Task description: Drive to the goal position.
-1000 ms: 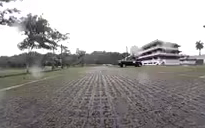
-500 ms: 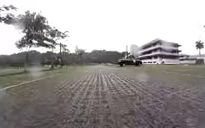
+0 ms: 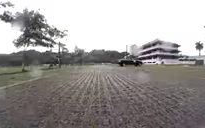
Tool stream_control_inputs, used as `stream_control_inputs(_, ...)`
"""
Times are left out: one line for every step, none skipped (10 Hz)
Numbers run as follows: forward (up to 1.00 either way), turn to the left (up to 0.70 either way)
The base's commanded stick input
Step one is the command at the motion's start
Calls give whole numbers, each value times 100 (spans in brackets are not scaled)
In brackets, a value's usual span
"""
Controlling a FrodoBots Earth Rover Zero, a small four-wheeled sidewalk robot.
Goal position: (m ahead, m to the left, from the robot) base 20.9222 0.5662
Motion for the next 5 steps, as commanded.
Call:
stream_control_inputs(70,0)
stream_control_inputs(70,0)
stream_control_inputs(70,0)
stream_control_inputs(70,0)
stream_control_inputs(70,0)
